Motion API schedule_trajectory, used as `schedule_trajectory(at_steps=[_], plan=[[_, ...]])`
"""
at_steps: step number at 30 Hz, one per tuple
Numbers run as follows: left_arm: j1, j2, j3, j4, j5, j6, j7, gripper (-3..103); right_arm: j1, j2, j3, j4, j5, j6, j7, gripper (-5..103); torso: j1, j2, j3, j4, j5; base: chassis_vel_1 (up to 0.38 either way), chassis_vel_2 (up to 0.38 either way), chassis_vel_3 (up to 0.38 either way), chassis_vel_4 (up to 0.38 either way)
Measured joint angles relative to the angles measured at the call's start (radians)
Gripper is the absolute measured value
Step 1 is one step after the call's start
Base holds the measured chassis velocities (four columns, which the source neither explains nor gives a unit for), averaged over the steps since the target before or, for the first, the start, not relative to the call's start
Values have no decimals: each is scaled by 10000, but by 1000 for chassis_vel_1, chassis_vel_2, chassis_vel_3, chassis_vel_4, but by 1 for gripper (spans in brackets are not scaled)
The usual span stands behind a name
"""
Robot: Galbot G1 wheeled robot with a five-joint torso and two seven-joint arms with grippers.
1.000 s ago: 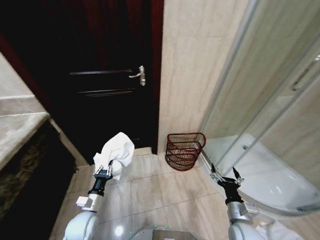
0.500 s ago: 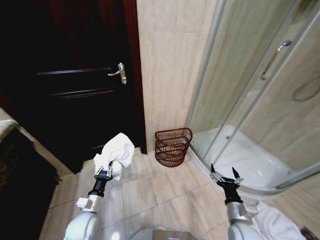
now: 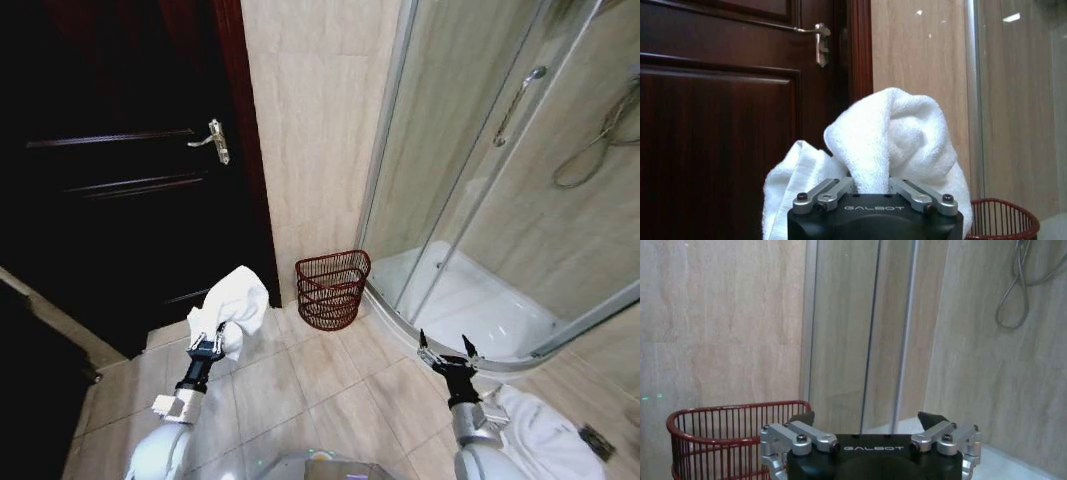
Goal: Discard the used towel into the hamper.
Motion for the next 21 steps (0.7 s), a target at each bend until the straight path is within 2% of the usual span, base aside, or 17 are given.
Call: schedule_trajectory(at_steps=[7, 21], plan=[[-94, 60, 90, 61, -35, -97, 381, 11, 21, 0, -6, -39, 62, 45, 38, 100, 7, 28, 15, -1, 0, -9, 6, 9, -6], [-284, 19, 119, 143, -48, -36, 390, 11, -186, 0, 26, -13, 98, 326, 34, 100, 35, 77, 46, -1, 1, -71, 80, 86, -84]])
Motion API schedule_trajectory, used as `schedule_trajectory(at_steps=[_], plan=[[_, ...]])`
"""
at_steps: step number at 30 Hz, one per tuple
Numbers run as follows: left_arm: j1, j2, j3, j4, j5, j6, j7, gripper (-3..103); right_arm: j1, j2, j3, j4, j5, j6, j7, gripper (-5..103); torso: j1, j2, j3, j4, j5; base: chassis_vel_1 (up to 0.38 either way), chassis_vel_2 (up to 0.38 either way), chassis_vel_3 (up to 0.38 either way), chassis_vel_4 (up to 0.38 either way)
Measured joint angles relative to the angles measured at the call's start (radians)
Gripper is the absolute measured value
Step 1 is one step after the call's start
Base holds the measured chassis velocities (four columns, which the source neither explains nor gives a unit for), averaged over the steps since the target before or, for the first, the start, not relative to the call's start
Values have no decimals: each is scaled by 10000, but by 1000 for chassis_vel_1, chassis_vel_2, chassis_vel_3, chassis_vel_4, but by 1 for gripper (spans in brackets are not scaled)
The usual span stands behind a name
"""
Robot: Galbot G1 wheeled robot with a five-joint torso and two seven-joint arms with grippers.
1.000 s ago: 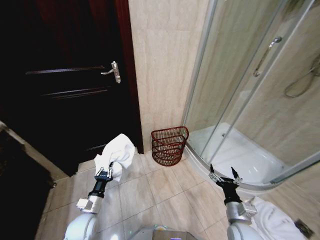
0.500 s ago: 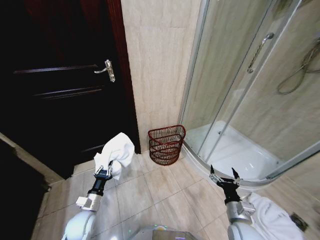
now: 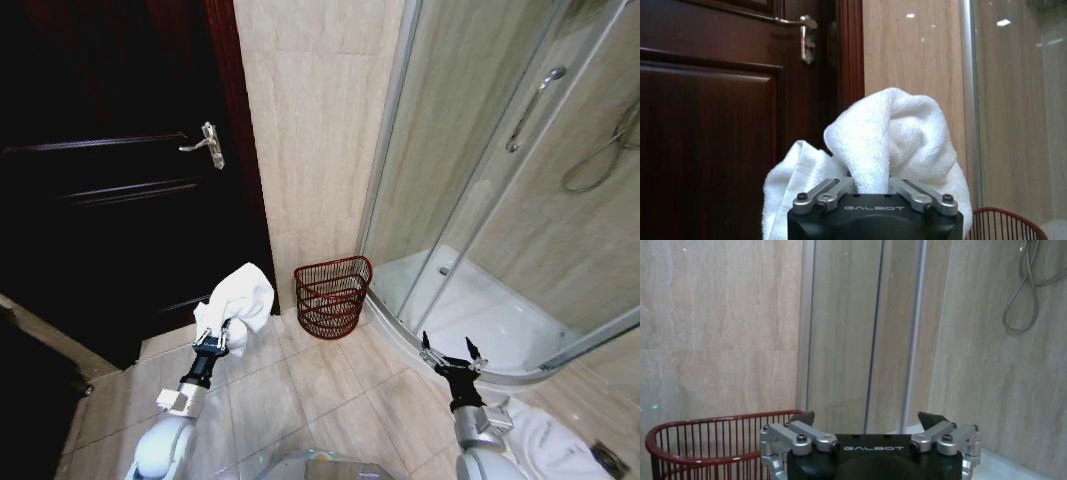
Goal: Discard the used towel into the hamper.
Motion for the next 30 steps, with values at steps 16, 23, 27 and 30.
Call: schedule_trajectory(at_steps=[16, 23, 27, 30], plan=[[58, -66, 15, -39, 57, -19, 92, 11, 61, 0, 101, 40, 207, 10, 18, 100, 13, 30, 16, -1, -2, -56, 54, 51, -58], [513, -17, 314, -564, 100, -66, 633, 11, 99, 0, 93, -85, 267, 146, 64, 100, 16, 35, 20, 0, 2, -44, 46, 46, -52], [568, 0, 733, -915, 377, 229, 950, 11, 158, 0, 89, -174, 261, 149, 80, 100, 14, 40, 20, 1, 1, 0, 0, 0, 0], [200, 150, 1565, -1109, 717, 843, 1156, 11, 204, 0, 90, -215, 209, 129, 87, 100, 14, 43, 22, 0, 1, 0, 0, 0, 0]])
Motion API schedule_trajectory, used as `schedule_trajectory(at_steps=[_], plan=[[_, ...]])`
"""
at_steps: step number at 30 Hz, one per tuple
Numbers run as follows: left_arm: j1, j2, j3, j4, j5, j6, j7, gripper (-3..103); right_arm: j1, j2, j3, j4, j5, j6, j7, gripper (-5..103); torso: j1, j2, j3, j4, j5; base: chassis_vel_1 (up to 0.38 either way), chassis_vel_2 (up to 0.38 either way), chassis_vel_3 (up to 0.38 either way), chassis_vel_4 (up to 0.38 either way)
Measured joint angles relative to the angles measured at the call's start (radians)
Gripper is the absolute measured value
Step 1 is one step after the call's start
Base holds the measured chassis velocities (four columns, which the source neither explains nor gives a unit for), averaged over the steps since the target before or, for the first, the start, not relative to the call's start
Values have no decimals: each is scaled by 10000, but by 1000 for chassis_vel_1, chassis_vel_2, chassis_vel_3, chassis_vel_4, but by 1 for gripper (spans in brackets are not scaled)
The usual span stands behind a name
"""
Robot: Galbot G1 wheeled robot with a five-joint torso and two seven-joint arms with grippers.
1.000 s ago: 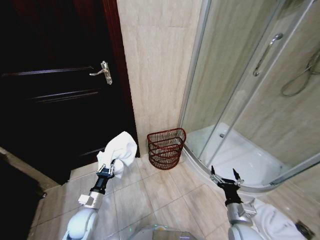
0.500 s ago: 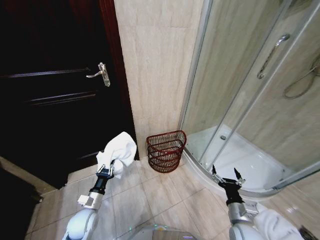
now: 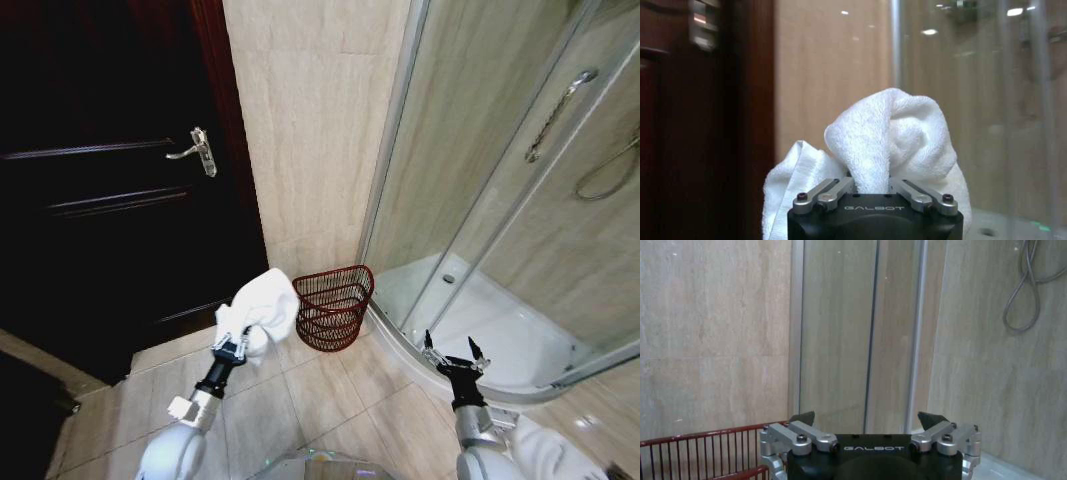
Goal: Discard the used towel into the hamper.
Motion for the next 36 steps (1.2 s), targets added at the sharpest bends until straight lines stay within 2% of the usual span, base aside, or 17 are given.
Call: schedule_trajectory(at_steps=[3, 4, 6, 8, 9, 11, 14, 15, 16, 18, 19, 20, 24, 26, 29, 34, 36], plan=[[-299, 110, 424, -30, 51, 325, -94, 11, 8, 0, 13, 0, -13, -38, 3, 100, 0, 1, 1, 1, -1, 0, 0, 0, 0], [-795, 255, 887, -24, 78, 681, -389, 11, 27, 0, 24, 0, -19, -100, 14, 100, 1, 1, 2, -2, -2, 0, 0, 0, 0], [-1080, 330, 1100, 5, 89, 843, -550, 11, 54, 0, 20, 0, -24, -139, 17, 100, 2, 1, 3, -4, -1, 0, 0, 0, 0], [-2079, 610, 1784, 173, -4, 1379, -983, 11, 85, 0, 41, 23, -57, -216, 21, 100, 4, 1, 4, -3, 0, 0, 0, 0, 0], [-2079, 610, 1784, 173, -4, 1379, -983, 11, 85, 0, 41, 23, -57, -216, 21, 100, 4, 1, 4, -3, 0, 0, 0, 0, 0], [-3148, 946, 2630, 520, -407, 1746, -1370, 11, 72, 0, 122, 87, -111, -238, 47, 100, 5, 3, 5, -1, 0, 0, 0, 0, 0], [-3921, 1226, 3355, 968, -755, 1737, -1618, 11, 52, -1, 173, 146, -200, -242, 84, 100, 6, 3, 5, 0, 0, 0, 0, 0, 0], [-4325, 1336, 3714, 1227, -908, 1707, -1691, 11, 32, 0, 190, 185, -244, -243, 95, 100, 5, 3, 5, 1, 0, 0, 0, 0, 0], [-5415, 1473, 4501, 1962, -1195, 1579, -1792, 11, -3, -1, 203, 285, -347, -248, 135, 100, 5, 4, 6, 1, -1, 0, 0, 0, 0], [-5976, 1487, 4806, 2370, -1299, 1517, -1814, 11, -14, 0, 206, 331, -403, -248, 160, 100, 6, 4, 6, 0, -1, 0, 0, 0, 0], [-6969, 1430, 5261, 3084, -1427, 1440, -1821, 11, -26, -1, 208, 395, -509, -248, 181, 100, 6, 4, 7, -5, 0, 0, 0, 0, 0], [-6969, 1430, 5261, 3084, -1427, 1440, -1821, 11, -26, -1, 208, 395, -509, -248, 181, 100, 6, 4, 7, -5, 0, 0, 0, 0, 0], [-9358, 910, 6075, 5559, -1426, 1024, -1633, 11, -58, -1, 247, 502, -694, -198, 294, 100, 9, 4, 9, -4, 0, 0, 0, 0, 0], [-9884, 774, 6186, 6200, -1423, 992, -1572, 11, -102, -1, 260, 546, -689, -152, 349, 100, 8, 5, 8, -3, 1, 0, 0, 0, 0], [-10811, 605, 6458, 7269, -1474, 1153, -1516, 11, -211, -1, 299, 666, -566, -28, 442, 100, 9, 5, 9, 0, 1, 0, 0, 0, 0], [-11544, 532, 6875, 8078, -458, 1751, -1672, 11, -337, -1, 454, 749, -250, 222, 464, 100, 8, 7, 7, 0, 2, 0, 0, 0, 0], [-11637, 579, 7092, 8134, -425, 1999, -1688, 11, -359, -1, 495, 749, -167, 283, 465, 100, 8, 7, 8, 1, 1, 0, 0, 0, 0]])
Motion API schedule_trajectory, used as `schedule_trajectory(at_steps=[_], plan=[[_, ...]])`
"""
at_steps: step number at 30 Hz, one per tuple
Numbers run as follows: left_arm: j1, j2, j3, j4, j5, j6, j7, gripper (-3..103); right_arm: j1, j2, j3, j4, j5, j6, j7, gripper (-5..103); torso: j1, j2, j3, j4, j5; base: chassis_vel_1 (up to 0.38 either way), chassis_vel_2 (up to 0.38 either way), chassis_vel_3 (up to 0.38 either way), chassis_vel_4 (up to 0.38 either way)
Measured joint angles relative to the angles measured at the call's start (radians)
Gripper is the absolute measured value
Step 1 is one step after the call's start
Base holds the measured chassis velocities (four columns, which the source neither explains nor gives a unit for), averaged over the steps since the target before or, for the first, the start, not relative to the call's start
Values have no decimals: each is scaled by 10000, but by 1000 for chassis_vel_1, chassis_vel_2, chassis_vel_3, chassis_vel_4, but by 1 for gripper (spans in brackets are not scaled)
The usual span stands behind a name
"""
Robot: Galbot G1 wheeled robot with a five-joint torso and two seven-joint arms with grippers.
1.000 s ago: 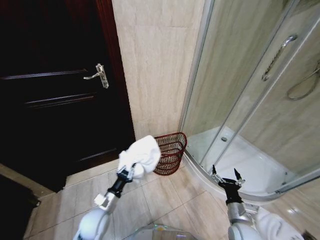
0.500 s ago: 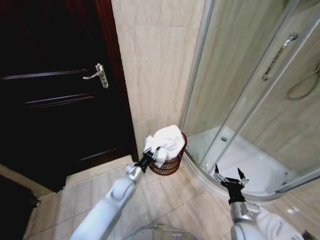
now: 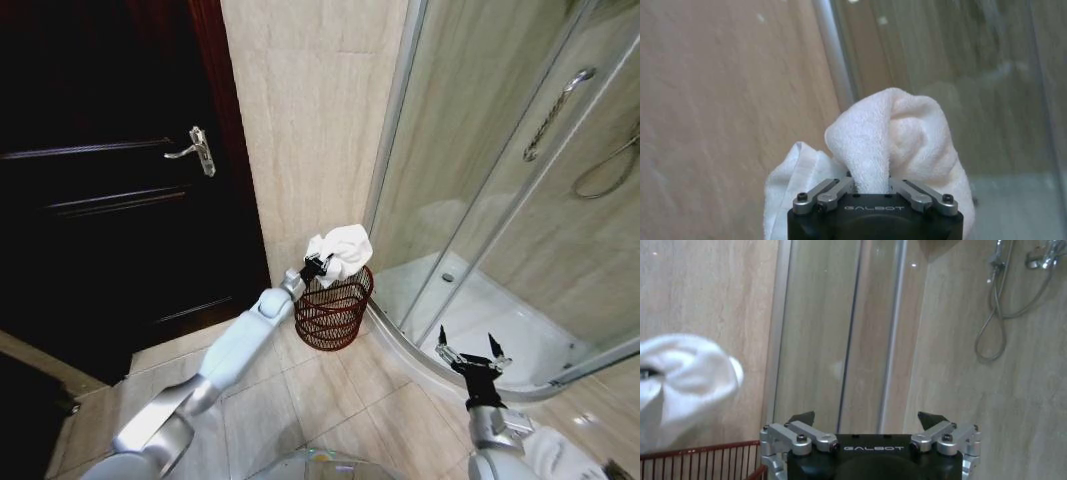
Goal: Discard the used towel into the hamper.
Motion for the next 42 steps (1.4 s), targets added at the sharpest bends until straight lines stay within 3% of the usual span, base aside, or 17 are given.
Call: schedule_trajectory(at_steps=[2, 9, 12, 16, 17, 19, 21, 26, 28, 30, 31, 36, 39, 41, 42], plan=[[-246, 68, 676, 229, -31, 479, -89, 11, -58, 0, 97, 0, 162, 169, 0, 100, -1, 1, -1, 1, 1, 0, 0, 0, 0], [-1023, -455, 1539, 1631, 221, 534, -494, 8, -350, 0, 373, -128, 487, 874, -80, 100, -2, 2, -1, -3, -1, 0, 0, 0, 0], [-1219, -712, 1642, 2024, 542, 689, -686, 12, -492, 0, 385, -154, 604, 1027, -82, 100, -1, 2, 0, -4, 0, 0, 0, 0, 0], [-1293, -791, 1997, 2108, 792, 1160, -965, 34, -584, 0, 488, 5, 855, 1081, -97, 100, -2, 2, -1, -2, -2, 0, 0, 0, 0], [-1293, -791, 1997, 2108, 792, 1160, -965, 34, -584, 0, 488, 5, 855, 1081, -97, 100, -2, 2, -1, -2, -2, 0, 0, 0, 0], [-1312, -758, 2099, 2091, 902, 1400, -1062, 44, -495, 0, 603, 123, 987, 998, -111, 100, -2, 2, -1, 1, -2, 0, 0, 0, 0], [-1335, -746, 2131, 2073, 927, 1484, -1067, 44, -450, 0, 641, 177, 1051, 945, -113, 100, -2, 2, -1, 1, -2, 0, 0, 0, 0], [-1495, -645, 2279, 1745, 975, 1998, -1052, 66, -286, 0, 896, 410, 1335, 703, -139, 100, -2, 3, -1, -1, -2, 0, 0, 0, 0], [-1569, -564, 2328, 1493, 979, 2277, -863, 77, -301, 0, 1018, 505, 1494, 638, -145, 100, -2, 3, -1, -2, -3, 0, 0, 0, 0], [-1594, -534, 2329, 1382, 1010, 2428, -704, 77, -318, 0, 1058, 513, 1522, 638, -154, 100, -2, 3, -1, -2, -2, 0, 0, 0, 0], [-1629, -513, 2329, 1266, 1078, 2588, -482, 88, -361, 0, 1116, 530, 1556, 642, -177, 100, -2, 3, -1, -2, -2, 0, 0, 0, 0], [-1628, -539, 2291, 1204, 1084, 2661, -413, 99, -456, 0, 1161, 671, 1633, 649, -182, 100, -2, 3, -1, -3, -3, 0, 0, 0, 0], [-1504, -520, 2184, 1042, 883, 2654, -503, 100, -470, 0, 1167, 760, 1635, 640, -182, 100, -2, 3, -1, -4, -2, 0, 0, 0, 0], [-1052, -313, 1762, 384, -13, 2391, -871, 100, -490, 0, 1106, 931, 1625, 527, -184, 100, -2, 3, -1, -6, -4, 0, 0, 0, 0], [-1052, -313, 1762, 384, -13, 2391, -871, 100, -490, 0, 1106, 931, 1625, 527, -184, 100, -2, 3, -1, -6, -4, 0, 0, 0, 0]])
